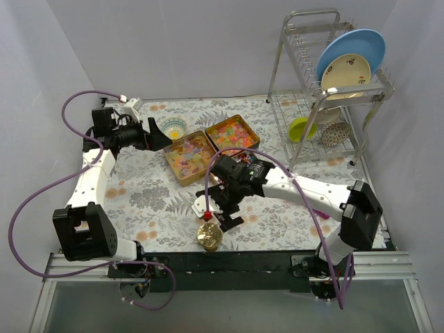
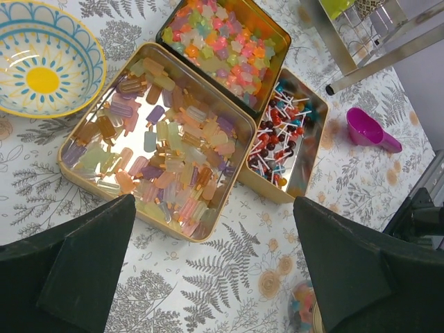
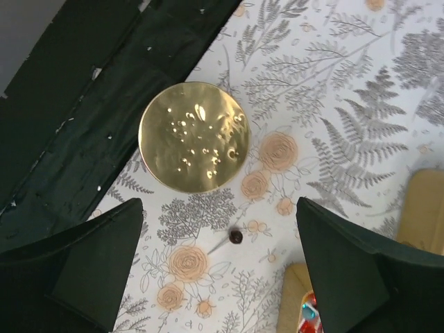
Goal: Pack the candies
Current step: Move the packing bottle to the center of the board.
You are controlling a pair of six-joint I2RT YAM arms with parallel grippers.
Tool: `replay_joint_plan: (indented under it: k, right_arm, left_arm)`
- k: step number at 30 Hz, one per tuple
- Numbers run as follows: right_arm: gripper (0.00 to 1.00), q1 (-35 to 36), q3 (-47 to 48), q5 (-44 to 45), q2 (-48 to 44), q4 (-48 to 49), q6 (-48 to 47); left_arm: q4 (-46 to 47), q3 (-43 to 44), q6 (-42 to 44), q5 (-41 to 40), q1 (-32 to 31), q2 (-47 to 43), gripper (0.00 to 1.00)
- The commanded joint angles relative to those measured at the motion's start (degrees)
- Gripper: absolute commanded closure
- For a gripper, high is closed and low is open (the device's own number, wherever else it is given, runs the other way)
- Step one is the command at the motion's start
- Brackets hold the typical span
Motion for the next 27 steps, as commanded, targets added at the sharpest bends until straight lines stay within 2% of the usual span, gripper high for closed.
replay_joint_plan:
  k: [1, 4, 6, 14, 21, 27]
  right_arm:
    - [0.02, 0.4, 5.9, -5.8, 9.4, -7.0, -5.4]
    - [0.02, 1.5, 12.0, -6.1, 15.6, -12.1, -8.7]
    - [0.02, 2.4, 12.7, -5.7, 17.0, -11.7, -9.4]
    - [0.02, 5.6, 9.8, -2.6, 16.8, -9.4, -12.1]
    - [0.02, 5.7, 8.7, -1.5, 18.0, -12.1, -12.3]
    - [0.03, 5.4, 4.4, 1.4, 16.8, -9.3, -10.0]
  left_arm:
    - [-1.4, 0.9, 0.3, -1.1, 0.2, -2.9, 0.02]
    - [-0.6, -0.4, -0.7, -1.4, 0.2, -4.2, 0.02]
    - [-0.3, -1.2, -1.0, -2.2, 0.1, -5.0, 0.02]
    - [-1.6, -3.5, -1.5, -3.1, 0.2, -8.3, 0.02]
    - [-1.7, -4.4, -1.0, -2.6, 0.2, -7.3, 0.02]
    - [0.1, -4.7, -1.9, -1.5, 0.1, -5.4, 0.02]
